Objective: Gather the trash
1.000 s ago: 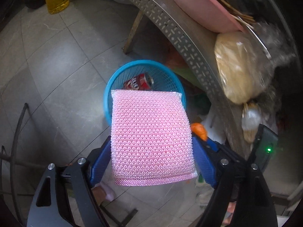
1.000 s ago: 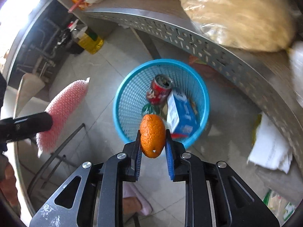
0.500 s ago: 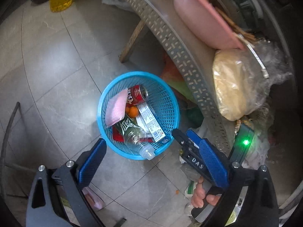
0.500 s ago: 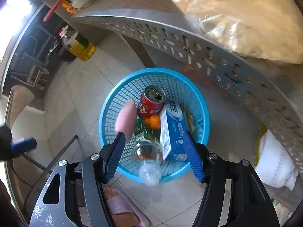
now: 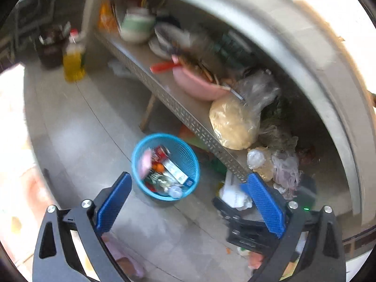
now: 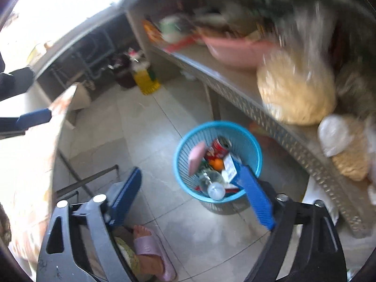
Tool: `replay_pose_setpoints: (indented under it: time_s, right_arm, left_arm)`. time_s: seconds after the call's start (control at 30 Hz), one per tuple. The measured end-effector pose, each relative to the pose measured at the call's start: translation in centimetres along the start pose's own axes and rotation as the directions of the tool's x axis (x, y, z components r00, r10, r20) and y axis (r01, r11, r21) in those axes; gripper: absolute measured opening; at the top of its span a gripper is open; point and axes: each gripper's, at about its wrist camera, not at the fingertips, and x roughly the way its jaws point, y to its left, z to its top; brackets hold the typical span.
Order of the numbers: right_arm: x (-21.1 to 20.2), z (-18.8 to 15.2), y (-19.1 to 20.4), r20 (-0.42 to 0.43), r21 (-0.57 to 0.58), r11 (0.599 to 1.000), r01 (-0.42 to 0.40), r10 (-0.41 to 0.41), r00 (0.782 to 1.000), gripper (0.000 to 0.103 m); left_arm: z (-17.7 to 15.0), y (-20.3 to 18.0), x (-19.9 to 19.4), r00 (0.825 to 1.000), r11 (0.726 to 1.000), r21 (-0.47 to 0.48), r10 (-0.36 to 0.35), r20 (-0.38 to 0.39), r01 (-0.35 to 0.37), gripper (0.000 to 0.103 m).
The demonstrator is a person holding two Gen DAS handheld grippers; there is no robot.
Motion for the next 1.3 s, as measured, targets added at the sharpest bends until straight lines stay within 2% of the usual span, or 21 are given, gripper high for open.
replay_pose_setpoints:
  time_s: [0.03, 0.13, 0.17, 0.23, 0.3, 0.4, 0.47, 0.53, 0.63, 0.7, 0.73, 0.77, 0.83, 0.93, 0.97, 1.03, 1.07, 1.13, 1.23, 1.3]
  right_arm:
    - [-1.1, -0.2, 0.8, 0.024, -0.019, 1.0, 0.007, -0.006, 1.0, 0.094]
    - [-4.3, -1.7, 3.5, 0.106, -0.057, 0.998, 0.035, -0.029, 0.994, 0.095]
    - [-5.2, -2.4, 4.7, 0.118, -0.072, 0.997, 0.032, -0.023, 0.993, 0.095]
    - [-6.2, -3.1, 6.5, 0.116, -0.098, 0.995, 0.018, -0.006, 0.993, 0.095]
    - [-7.0, -3.4, 8.0, 0.111, -0.133, 0.991, 0.012, 0.003, 0.994, 0.095]
    - [-9.0, -3.6, 9.9, 0.148, -0.176, 0.984, 0.021, 0.006, 0.989, 0.095]
    - [-10.2, -3.6, 10.9, 0.182, -0.189, 0.981, 0.035, 0.0, 0.983, 0.095]
    - [-11.1, -3.8, 12.0, 0.2, -0.202, 0.978, 0.044, -0.003, 0.98, 0.095]
    - [-12.6, -4.4, 13.6, 0.219, -0.217, 0.975, 0.042, 0.006, 0.976, 0.095]
    - [-13.3, -5.3, 14.5, 0.246, -0.224, 0.973, 0.056, 0.001, 0.969, 0.095]
    - [-13.6, -5.8, 14.8, 0.262, -0.226, 0.972, 0.068, -0.006, 0.965, 0.095]
    - [-13.9, -6.2, 15.3, 0.271, -0.23, 0.97, 0.076, -0.011, 0.963, 0.095]
    - [-14.2, -7.0, 15.8, 0.276, -0.232, 0.969, 0.086, -0.019, 0.961, 0.095]
    - [-14.7, -7.5, 16.2, 0.283, -0.224, 0.969, 0.1, -0.033, 0.958, 0.095]
    - [-14.7, -7.8, 16.2, 0.282, -0.217, 0.97, 0.107, -0.042, 0.958, 0.095]
    - [-14.7, -8.3, 16.3, 0.268, -0.206, 0.971, 0.119, -0.061, 0.962, 0.095]
    - [-14.6, -8.6, 16.5, 0.252, -0.204, 0.971, 0.127, -0.073, 0.965, 0.095]
    - [-14.6, -9.2, 16.7, 0.229, -0.211, 0.968, 0.139, -0.09, 0.969, 0.095]
    - [-14.3, -9.9, 16.4, 0.201, -0.212, 0.965, 0.157, -0.114, 0.973, 0.095]
    - [-14.1, -10.2, 16.2, 0.186, -0.214, 0.962, 0.167, -0.128, 0.974, 0.095]
  left_arm:
    - [-0.8, 0.1, -1.7, 0.999, 1.0, 0.003, 0.019, 0.035, -0.019, 0.097]
    - [-3.5, 0.6, -6.8, 0.981, 0.994, -0.016, 0.112, 0.159, -0.111, 0.097]
    - [-4.8, 0.8, -8.7, 0.966, 0.987, -0.022, 0.157, 0.207, -0.156, 0.097]
    - [-6.7, 1.0, -10.6, 0.941, 0.973, -0.037, 0.228, 0.249, -0.226, 0.097]
    - [-9.0, 1.0, -12.6, 0.897, 0.94, -0.04, 0.335, 0.288, -0.338, 0.097]
    - [-12.4, 1.2, -14.5, 0.861, 0.905, -0.048, 0.417, 0.292, -0.422, 0.097]
    - [-14.5, 1.3, -15.5, 0.824, 0.872, -0.075, 0.482, 0.296, -0.484, 0.097]
    - [-16.1, 1.4, -16.2, 0.811, 0.863, -0.091, 0.499, 0.305, -0.497, 0.097]
    - [-18.2, 1.6, -17.6, 0.758, 0.821, -0.128, 0.565, 0.326, -0.557, 0.097]
    - [-18.9, 1.6, -18.5, 0.705, 0.777, -0.138, 0.618, 0.348, -0.614, 0.097]
    - [-19.0, 1.8, -18.9, 0.688, 0.76, -0.147, 0.639, 0.343, -0.633, 0.097]
    - [-18.9, 2.1, -19.3, 0.684, 0.75, -0.159, 0.654, 0.325, -0.642, 0.097]
    - [-18.9, 2.9, -20.1, 0.688, 0.745, -0.19, 0.664, 0.292, -0.639, 0.097]
    - [-19.7, 3.4, -21.0, 0.678, 0.733, -0.256, 0.68, 0.279, -0.63, 0.097]
    - [-20.1, 3.7, -21.1, 0.68, 0.729, -0.294, 0.684, 0.266, -0.618, 0.097]
    - [-21.2, 3.7, -21.0, 0.702, 0.738, -0.337, 0.669, 0.247, -0.585, 0.097]
    - [-21.8, 3.6, -20.6, 0.711, 0.739, -0.339, 0.665, 0.228, -0.582, 0.097]
    - [-22.7, 3.2, -19.6, 0.709, 0.727, -0.311, 0.679, 0.191, -0.613, 0.097]
    - [-23.9, 3.1, -18.5, 0.717, 0.716, -0.273, 0.687, 0.118, -0.642, 0.097]
    - [-24.3, 3.2, -18.3, 0.712, 0.707, -0.271, 0.695, 0.1, -0.653, 0.097]
